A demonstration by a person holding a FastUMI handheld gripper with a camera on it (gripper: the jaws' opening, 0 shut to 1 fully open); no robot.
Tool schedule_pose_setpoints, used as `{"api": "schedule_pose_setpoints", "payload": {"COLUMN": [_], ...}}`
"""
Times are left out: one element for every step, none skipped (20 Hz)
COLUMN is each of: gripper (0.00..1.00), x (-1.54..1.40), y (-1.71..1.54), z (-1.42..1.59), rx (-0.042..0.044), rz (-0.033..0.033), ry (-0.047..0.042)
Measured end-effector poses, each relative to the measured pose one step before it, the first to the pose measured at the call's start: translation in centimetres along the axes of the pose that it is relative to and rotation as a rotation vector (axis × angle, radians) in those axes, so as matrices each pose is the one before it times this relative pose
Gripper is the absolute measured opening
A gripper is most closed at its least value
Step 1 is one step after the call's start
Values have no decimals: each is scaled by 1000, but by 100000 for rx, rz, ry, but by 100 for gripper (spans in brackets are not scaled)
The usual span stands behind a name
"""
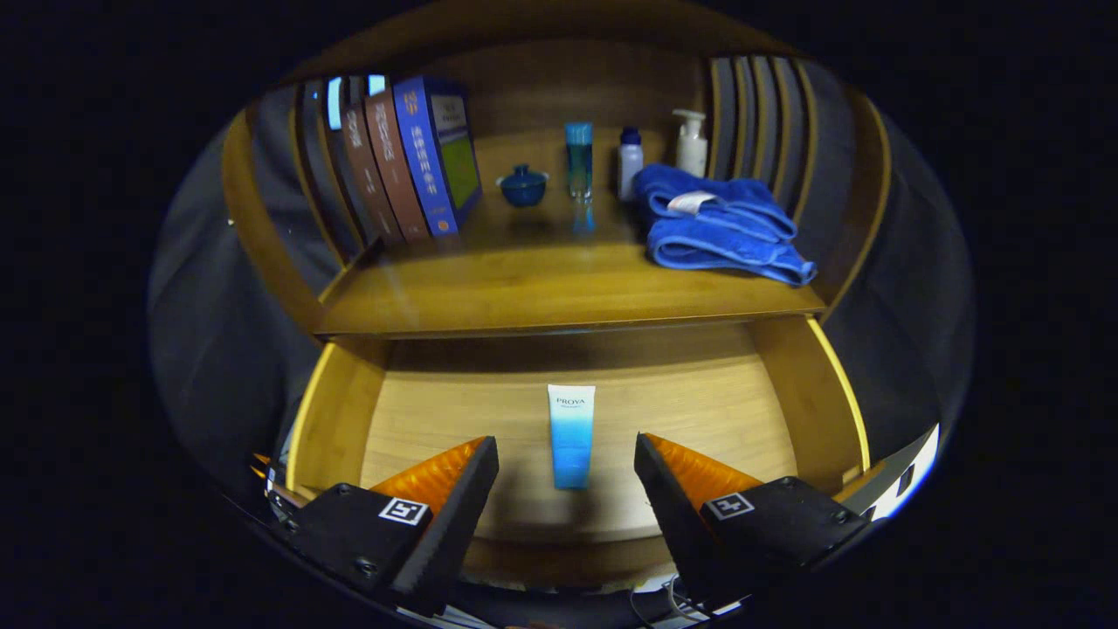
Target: Pull open the drawer, take out the items inside it, and place them on the countertop above the cabinet.
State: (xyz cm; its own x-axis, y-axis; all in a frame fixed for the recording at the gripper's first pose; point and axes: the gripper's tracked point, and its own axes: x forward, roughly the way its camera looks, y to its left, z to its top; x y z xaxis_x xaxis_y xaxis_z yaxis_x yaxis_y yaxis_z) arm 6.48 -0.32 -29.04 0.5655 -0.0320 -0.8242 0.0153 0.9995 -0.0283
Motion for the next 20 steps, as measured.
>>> {"api": "schedule_pose_setpoints", "payload": {"gripper": [99, 99, 99, 99, 99, 99, 99, 99, 99, 98, 97, 96, 95, 94, 93, 91, 88, 85, 83, 80], "x": [1265, 1120, 985, 819, 696, 738, 492, 351, 414, 192, 517, 338, 351, 254, 333, -93, 273, -53, -106, 415], "y": [-40, -181, -209, -264, -44, -144, -66, -41, 106, 152, 61, 11, 268, 36, 92, 160, -31, 18, -12, -177], "z": [-400, -193, -303, -304, -381, -352, -270, -338, -258, -257, -222, -236, -220, -112, -65, -158, -205, 257, -55, 91], "rx": [-730, -396, -54, 185, 465, 332, 114, -168, -586, -289, -424, -340, -382, 204, 636, 999, 521, -147, -677, 172], "rz": [-175, -757, -1155, -1164, -218, -28, -387, -649, -373, 181, -612, -323, 461, -300, -87, 752, -132, -110, 187, -276], "ry": [4249, 3694, 3217, 3360, 3090, 2705, 2144, 1811, 1747, 1511, 1269, 1275, 1475, 1223, 913, 2105, 216, 606, -84, -942]}}
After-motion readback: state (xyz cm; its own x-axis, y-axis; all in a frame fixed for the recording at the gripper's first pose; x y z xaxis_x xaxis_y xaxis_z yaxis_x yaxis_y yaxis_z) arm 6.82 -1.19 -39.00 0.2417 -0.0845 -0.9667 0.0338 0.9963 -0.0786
